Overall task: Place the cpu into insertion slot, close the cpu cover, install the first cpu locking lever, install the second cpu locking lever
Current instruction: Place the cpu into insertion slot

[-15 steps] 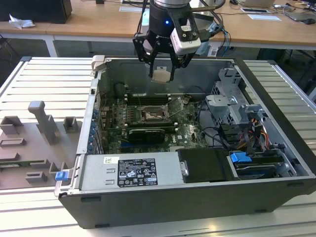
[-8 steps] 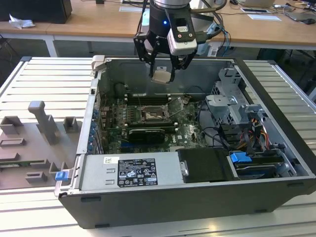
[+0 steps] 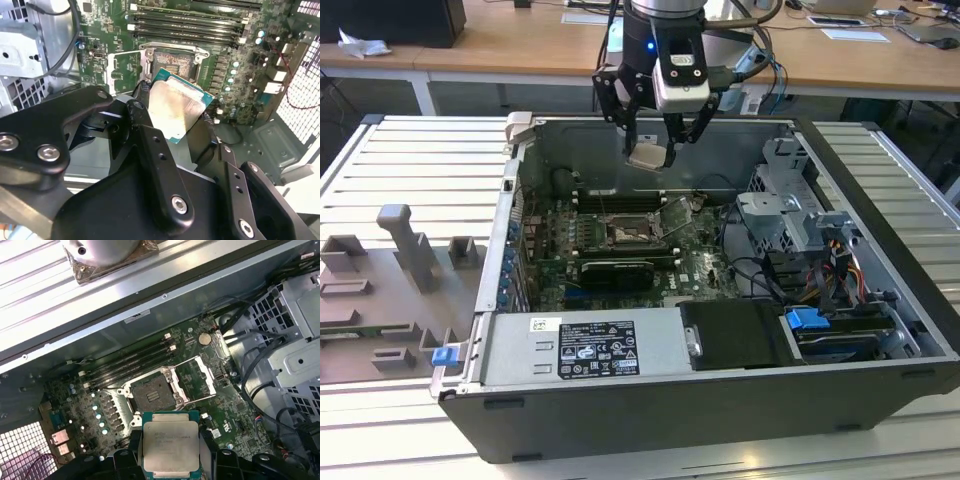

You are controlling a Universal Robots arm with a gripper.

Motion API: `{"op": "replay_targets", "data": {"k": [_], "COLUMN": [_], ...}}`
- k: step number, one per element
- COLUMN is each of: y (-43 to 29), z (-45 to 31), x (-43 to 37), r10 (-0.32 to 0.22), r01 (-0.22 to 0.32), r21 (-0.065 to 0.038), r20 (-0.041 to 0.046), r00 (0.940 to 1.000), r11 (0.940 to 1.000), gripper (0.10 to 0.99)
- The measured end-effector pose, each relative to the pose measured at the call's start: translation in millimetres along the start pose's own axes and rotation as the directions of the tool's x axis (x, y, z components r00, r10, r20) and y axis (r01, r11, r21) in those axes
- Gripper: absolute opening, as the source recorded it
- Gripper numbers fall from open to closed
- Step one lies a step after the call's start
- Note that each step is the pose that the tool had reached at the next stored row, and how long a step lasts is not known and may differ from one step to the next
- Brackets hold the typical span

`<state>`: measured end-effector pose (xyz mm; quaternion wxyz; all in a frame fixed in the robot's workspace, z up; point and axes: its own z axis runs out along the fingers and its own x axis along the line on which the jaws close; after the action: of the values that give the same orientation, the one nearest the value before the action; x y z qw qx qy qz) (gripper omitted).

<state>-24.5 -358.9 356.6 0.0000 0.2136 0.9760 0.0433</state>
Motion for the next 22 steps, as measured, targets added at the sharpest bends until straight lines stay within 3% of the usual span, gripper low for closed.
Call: {"op": "replay_targets", "data": {"k": [12, 22], "y": [0.0, 0.1], "z": [0.4, 0.7], "x": [0.0, 0.1], "r10": [0.102, 0.185], "r01": [-0.102, -0.185], "r21": [-0.002, -0.005], "r20": [0.0085, 0.0154], "r00": [0.9948, 0.9826], "r11": [0.9948, 0.9827], "gripper": [0.541, 0.541]}}
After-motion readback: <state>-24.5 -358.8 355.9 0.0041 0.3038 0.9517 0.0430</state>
